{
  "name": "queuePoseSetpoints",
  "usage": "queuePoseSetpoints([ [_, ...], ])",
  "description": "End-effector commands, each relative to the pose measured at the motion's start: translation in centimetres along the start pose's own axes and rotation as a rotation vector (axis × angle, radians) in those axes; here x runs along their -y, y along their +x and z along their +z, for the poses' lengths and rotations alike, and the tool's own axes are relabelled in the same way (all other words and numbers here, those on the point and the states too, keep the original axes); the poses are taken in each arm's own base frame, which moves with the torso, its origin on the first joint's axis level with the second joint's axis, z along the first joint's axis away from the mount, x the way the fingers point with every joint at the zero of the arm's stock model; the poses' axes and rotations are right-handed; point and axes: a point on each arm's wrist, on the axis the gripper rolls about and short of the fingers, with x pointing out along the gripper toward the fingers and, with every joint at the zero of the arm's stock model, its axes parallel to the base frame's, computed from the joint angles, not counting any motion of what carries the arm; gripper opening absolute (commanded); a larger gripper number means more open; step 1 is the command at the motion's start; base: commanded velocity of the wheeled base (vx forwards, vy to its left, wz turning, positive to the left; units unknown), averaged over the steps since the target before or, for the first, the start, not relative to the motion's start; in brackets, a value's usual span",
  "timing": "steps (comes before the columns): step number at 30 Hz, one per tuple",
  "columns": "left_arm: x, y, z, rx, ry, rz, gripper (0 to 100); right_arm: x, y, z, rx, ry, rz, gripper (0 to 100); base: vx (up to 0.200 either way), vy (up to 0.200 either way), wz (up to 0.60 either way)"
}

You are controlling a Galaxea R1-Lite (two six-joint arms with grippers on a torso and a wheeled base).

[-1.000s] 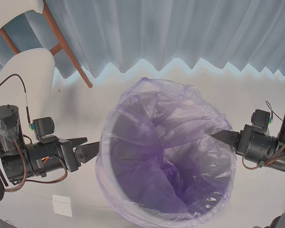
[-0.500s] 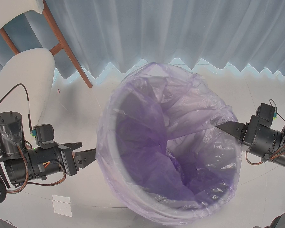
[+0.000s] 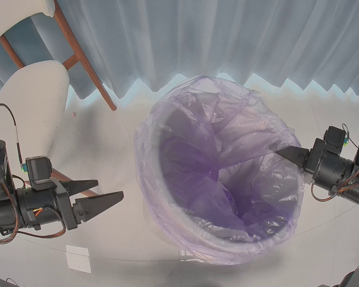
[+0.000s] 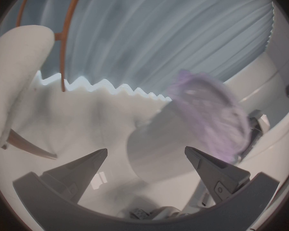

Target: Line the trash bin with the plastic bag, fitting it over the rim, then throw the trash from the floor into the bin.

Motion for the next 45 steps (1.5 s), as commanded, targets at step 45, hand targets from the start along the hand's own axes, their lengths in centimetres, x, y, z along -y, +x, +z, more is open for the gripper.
queuePoseSetpoints([
  [45,3.0,-0.3,-1.4,-0.13,-0.143,-0.264,100,-0.9,4.0,-3.0,-0.015,0.016,-0.053,0,0.0,0.0,0.0],
])
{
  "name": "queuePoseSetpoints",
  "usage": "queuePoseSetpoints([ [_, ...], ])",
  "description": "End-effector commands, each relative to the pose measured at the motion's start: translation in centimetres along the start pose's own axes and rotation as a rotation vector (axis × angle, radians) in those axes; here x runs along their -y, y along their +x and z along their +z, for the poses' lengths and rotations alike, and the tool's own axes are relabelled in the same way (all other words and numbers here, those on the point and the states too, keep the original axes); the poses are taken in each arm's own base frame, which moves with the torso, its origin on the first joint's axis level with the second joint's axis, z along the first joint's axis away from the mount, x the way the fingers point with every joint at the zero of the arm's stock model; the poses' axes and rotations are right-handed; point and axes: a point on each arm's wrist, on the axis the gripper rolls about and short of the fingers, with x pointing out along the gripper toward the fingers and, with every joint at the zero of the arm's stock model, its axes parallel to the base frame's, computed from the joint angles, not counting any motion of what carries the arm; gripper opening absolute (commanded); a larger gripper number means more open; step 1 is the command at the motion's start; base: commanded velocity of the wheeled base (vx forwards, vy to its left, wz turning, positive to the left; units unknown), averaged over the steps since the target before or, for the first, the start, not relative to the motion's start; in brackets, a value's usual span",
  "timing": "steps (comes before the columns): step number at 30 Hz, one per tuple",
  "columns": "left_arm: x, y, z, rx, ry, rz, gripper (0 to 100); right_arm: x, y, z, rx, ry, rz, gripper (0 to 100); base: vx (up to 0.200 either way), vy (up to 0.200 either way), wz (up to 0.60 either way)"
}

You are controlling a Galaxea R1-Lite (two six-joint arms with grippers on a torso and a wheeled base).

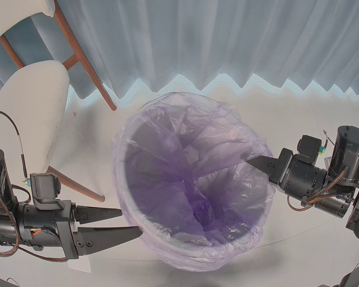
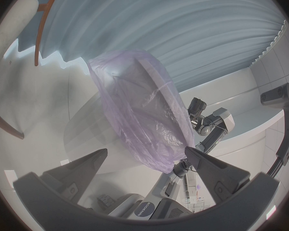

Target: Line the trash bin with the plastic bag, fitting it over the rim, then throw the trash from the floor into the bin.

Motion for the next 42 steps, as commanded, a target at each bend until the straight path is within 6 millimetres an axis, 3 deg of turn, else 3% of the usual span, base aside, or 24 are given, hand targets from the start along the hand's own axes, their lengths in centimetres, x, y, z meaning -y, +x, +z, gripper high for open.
queuePoseSetpoints([
  [1,-0.1,-0.1,-0.3,-0.008,-0.003,0.003,100,0.0,0.1,0.0,0.002,0.001,0.002,0,0.0,0.0,0.0],
  [14,-0.5,0.0,-0.8,-0.01,-0.013,0.045,100,-0.8,-0.6,0.7,0.034,0.045,0.039,0,0.0,0.0,0.0],
  [31,-0.4,0.2,-0.4,0.001,-0.008,0.043,100,-1.0,-0.6,0.0,0.005,0.042,0.051,0,0.0,0.0,0.0],
  [42,-1.6,1.1,-1.0,-0.015,-0.006,0.163,100,-1.8,-1.5,0.9,0.044,0.043,0.087,0,0.0,0.0,0.0],
])
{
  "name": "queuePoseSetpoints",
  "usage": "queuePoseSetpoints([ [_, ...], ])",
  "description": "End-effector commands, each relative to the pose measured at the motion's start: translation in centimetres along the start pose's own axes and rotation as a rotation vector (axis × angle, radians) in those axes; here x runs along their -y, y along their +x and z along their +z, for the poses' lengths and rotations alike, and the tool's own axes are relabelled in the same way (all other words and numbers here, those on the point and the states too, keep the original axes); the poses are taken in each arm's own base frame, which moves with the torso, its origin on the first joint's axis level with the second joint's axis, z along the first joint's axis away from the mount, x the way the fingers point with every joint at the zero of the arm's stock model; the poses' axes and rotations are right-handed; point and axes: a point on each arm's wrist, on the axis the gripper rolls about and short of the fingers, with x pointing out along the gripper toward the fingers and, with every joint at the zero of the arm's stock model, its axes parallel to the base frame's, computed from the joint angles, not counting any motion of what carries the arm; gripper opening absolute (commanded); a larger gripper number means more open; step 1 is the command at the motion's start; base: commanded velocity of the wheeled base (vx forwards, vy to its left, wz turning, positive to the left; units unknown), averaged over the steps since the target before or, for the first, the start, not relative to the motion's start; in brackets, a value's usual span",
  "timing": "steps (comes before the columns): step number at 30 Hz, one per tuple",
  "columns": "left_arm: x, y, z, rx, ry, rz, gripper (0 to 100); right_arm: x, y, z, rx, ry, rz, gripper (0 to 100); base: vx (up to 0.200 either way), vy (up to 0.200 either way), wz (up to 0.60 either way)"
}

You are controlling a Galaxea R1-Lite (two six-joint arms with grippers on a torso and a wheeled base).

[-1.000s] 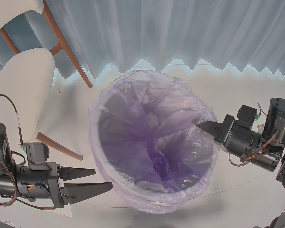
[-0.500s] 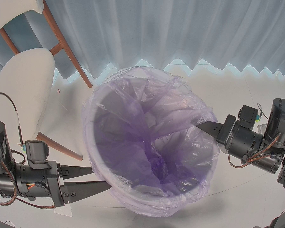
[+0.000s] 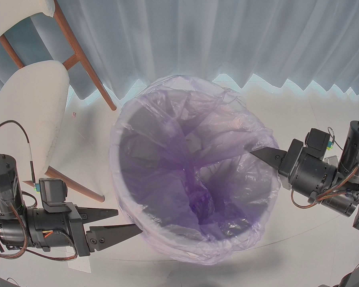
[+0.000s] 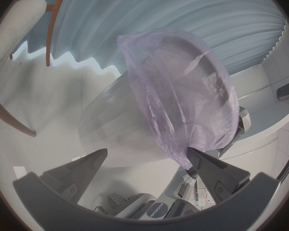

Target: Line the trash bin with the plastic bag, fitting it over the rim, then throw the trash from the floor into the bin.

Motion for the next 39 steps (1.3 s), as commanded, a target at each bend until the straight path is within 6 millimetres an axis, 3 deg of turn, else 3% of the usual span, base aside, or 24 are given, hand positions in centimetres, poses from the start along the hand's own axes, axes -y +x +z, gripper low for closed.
queuePoseSetpoints([
  [1,-0.5,0.5,-0.4,-0.019,-0.01,0.039,100,-0.5,-0.5,0.5,0.019,0.0,0.023,0,0.0,0.0,0.0],
  [17,-1.7,0.9,-0.9,-0.026,-0.009,0.143,100,-1.2,-1.0,1.3,0.048,0.031,0.053,0,0.0,0.0,0.0],
  [25,-2.2,0.1,-2.5,-0.065,0.092,0.167,100,-1.1,-0.7,2.4,0.087,0.066,0.05,0,0.0,0.0,0.0],
  [30,-1.2,-1.4,-2.5,-0.025,0.152,0.097,100,0.1,0.0,2.6,0.092,0.072,-0.001,0,0.0,0.0,0.0],
  [34,0.2,-3.1,-2.2,0.017,0.179,-0.058,100,1.6,1.3,1.7,0.059,0.035,-0.063,0,0.0,0.0,0.0],
  [39,1.0,-3.6,-1.7,0.033,0.158,-0.147,100,2.6,2.0,1.0,0.034,0.018,-0.108,0,0.0,0.0,0.0],
])
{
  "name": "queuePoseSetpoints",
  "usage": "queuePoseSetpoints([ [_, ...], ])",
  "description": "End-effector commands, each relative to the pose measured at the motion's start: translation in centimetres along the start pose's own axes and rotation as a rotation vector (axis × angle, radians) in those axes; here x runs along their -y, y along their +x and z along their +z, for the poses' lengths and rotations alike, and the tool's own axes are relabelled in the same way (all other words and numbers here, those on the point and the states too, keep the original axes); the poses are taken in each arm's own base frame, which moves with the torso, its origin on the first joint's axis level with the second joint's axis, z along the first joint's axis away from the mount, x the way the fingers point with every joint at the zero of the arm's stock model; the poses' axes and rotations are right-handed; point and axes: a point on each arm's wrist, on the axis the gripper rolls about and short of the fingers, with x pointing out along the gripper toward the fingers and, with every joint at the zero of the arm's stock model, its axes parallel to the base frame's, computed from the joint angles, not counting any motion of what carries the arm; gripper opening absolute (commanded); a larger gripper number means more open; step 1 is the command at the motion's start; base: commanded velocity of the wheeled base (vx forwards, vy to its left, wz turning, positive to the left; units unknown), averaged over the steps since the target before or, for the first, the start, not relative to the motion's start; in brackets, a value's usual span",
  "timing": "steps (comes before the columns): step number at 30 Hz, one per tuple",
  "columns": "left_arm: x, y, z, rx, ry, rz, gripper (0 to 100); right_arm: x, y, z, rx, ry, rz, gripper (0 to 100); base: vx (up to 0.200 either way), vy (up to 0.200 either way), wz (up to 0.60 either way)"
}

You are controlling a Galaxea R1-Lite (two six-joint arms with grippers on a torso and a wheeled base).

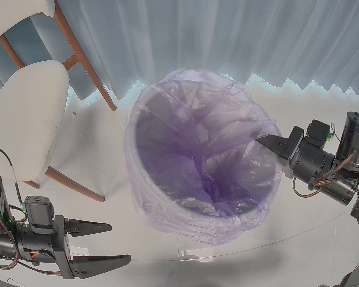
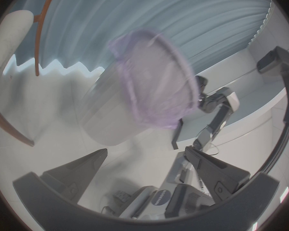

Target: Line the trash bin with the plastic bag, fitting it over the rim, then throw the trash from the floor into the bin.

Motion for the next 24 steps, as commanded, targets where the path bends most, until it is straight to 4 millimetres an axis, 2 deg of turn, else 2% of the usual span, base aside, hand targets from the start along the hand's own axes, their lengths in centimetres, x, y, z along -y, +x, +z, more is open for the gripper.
queuePoseSetpoints([
  [1,1.2,-1.1,1.1,0.074,0.004,-0.047,100,1.7,1.5,-1.1,-0.031,-0.007,-0.078,0,0.0,0.0,0.0],
  [7,2.1,-1.0,4.5,0.153,-0.122,-0.089,100,3.0,2.2,-2.1,-0.025,-0.114,-0.172,0,0.0,0.0,0.0],
  [9,2.4,-0.7,5.9,0.173,-0.226,-0.107,100,3.6,2.0,-2.8,-0.033,-0.194,-0.185,0,0.0,0.0,0.0],
  [13,2.2,0.1,5.4,0.125,-0.28,-0.106,100,4.0,1.7,-3.3,0.008,-0.282,-0.139,0,0.0,0.0,0.0],
  [16,1.4,1.6,4.8,0.076,-0.313,-0.062,100,4.8,1.9,-4.0,0.028,-0.355,-0.125,0,0.0,0.0,0.0],
  [21,-0.8,5.4,3.8,0.036,-0.349,0.155,100,5.8,2.4,-4.9,0.053,-0.455,-0.124,0,0.0,0.0,0.0],
  [24,-1.3,6.4,3.5,0.034,-0.322,0.221,100,5.8,2.6,-5.3,0.068,-0.457,-0.103,0,0.0,0.0,0.0],
])
